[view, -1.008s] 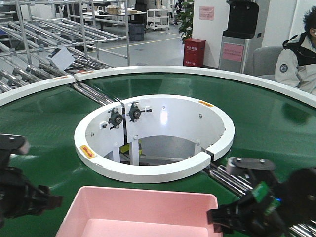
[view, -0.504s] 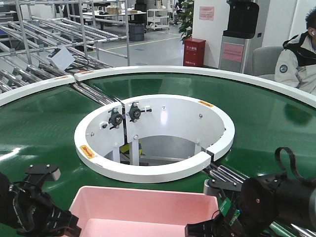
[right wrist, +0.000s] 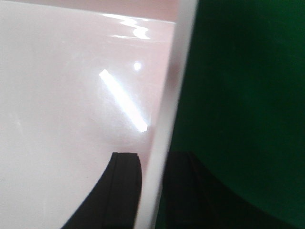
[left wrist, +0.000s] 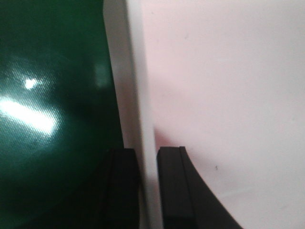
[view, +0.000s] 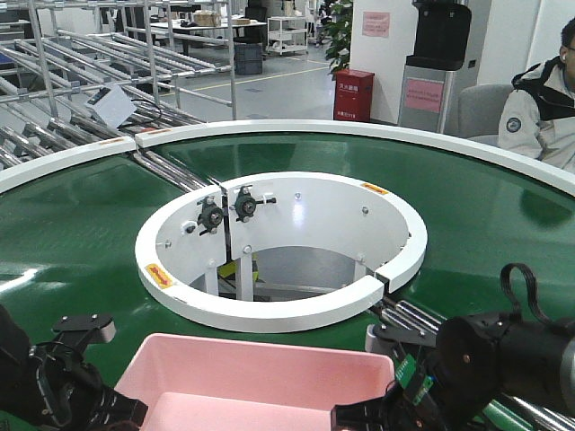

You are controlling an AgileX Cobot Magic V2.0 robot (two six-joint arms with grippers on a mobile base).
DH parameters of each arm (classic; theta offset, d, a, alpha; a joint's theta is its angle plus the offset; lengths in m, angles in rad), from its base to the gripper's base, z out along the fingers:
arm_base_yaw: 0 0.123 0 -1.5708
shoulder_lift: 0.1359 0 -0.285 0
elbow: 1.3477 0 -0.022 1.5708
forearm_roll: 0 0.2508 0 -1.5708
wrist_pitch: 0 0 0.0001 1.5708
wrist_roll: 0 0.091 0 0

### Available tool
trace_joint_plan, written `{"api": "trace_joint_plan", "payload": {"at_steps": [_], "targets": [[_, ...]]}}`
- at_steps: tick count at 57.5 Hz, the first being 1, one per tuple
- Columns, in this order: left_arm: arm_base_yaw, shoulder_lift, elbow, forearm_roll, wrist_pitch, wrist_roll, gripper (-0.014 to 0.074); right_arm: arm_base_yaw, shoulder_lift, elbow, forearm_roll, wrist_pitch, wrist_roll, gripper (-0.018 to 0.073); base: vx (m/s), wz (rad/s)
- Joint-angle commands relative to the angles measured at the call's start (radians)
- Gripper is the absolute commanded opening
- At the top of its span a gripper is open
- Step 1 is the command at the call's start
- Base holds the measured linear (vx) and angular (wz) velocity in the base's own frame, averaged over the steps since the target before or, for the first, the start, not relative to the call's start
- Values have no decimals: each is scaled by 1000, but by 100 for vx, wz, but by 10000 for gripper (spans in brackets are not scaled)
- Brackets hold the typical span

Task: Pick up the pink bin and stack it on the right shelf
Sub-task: 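Lower both grippers onto opposite walls of the pink bin, then close both grippers on the bin walls and lift the bin, then hold the lifted pink bin steady with both grippers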

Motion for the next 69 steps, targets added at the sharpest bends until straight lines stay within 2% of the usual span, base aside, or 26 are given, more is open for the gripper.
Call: {"api": "trace_joint_plan", "payload": {"at_steps": [1,10,18,31,47,69], "targets": [[-6,-94,-32,-131,24,12,-10,-8,-74,-86,-39,-42,3,-13,0,0],[-6,-217,-32,-183,-11,23,-5,-8,-116,-233,-83,49,4,-10,0,0],[-6,-341,-32,-190,-36,17,-2,-8,-163,-320,-97,92,3,-10,0,0],[-6,-488,-32,-204,-38,-58,-1,-7,-294,-321,-97,61,3,-10,0,0],[-6,-576,-32,-206,-55,-82,-1,-7,-354,-300,-95,61,5,-10,0,0],[-6,-577,-32,-226,-58,-81,-1,-7,-354,-300,-98,66,5,-9,0,0]]}}
